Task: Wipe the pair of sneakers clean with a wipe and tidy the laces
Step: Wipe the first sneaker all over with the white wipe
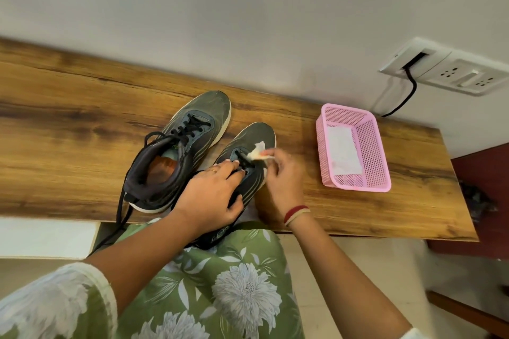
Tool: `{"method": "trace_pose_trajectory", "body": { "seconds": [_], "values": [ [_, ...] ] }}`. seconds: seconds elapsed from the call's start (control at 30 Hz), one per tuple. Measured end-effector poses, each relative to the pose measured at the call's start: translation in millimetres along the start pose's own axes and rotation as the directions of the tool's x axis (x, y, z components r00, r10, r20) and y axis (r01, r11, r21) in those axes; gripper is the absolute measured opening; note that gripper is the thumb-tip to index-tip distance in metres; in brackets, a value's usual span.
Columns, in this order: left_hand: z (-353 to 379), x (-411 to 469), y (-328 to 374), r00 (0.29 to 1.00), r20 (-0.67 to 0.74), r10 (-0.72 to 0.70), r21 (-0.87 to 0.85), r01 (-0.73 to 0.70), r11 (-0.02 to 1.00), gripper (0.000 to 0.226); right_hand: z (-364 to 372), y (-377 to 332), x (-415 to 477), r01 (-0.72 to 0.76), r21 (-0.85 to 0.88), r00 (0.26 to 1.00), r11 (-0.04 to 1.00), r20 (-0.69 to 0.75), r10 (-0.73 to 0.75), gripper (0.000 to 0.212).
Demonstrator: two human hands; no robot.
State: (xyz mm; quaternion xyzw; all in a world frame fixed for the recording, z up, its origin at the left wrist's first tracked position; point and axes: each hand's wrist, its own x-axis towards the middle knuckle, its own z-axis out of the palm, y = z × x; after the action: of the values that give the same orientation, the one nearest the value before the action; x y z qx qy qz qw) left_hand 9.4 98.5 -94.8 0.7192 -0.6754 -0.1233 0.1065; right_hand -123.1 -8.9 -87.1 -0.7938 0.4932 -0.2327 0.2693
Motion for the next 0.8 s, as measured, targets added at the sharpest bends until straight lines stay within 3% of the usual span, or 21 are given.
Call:
{"method": "trace_pose_trajectory", "body": {
  "seconds": [0.07,0.23,0.33,0.43,0.5,0.67,0.73,0.8],
  "values": [
    [0.1,-1.0,0.8,1.0,0.011,-0.006,0.001,0.006,1.0,0.05,-2.0,-4.9,6.1,-0.057,0.007,0.997,0.998,-0.054,0.057,0.022],
    [-1.4,-0.3,2.1,1.0,0.005,-0.004,0.001,0.004,1.0,0.047,11.6,-18.7,-7.3,0.057,-0.108,0.985,0.993,0.166,-0.038,0.022],
    [-1.9,-0.2,0.9,1.0,-0.009,-0.001,-0.002,0.001,1.0,0.048,-4.5,-12.4,7.6,-0.03,-0.061,0.994,0.998,0.107,0.036,0.02],
    [-1.7,0.4,2.1,1.0,0.008,-0.002,-0.006,0.002,1.0,0.051,0.8,-10.4,1.1,0.043,-0.142,0.992,0.989,0.127,-0.025,0.02],
    [-2.2,-0.3,3.1,1.0,0.022,-0.006,-0.003,0.006,1.0,0.051,10.0,-11.7,-11.7,0.05,-0.101,0.987,0.994,0.159,-0.034,0.021],
    [0.0,0.9,1.0,1.0,0.031,0.0,-0.022,0.001,1.0,0.053,6.5,-14.5,14.1,-0.135,0.054,0.989,0.989,-0.057,0.138,0.018],
    [-0.9,0.6,1.7,0.999,0.033,-0.005,-0.016,0.006,1.0,0.052,16.8,-23.7,16.3,-0.081,-0.026,0.997,0.996,0.011,0.081,0.018],
    [-1.7,1.0,2.1,0.999,0.034,-0.019,-0.022,0.02,1.0,0.051,27.6,-28.8,11.7,0.077,-0.113,0.984,0.991,0.166,-0.057,0.018]
  ]
}}
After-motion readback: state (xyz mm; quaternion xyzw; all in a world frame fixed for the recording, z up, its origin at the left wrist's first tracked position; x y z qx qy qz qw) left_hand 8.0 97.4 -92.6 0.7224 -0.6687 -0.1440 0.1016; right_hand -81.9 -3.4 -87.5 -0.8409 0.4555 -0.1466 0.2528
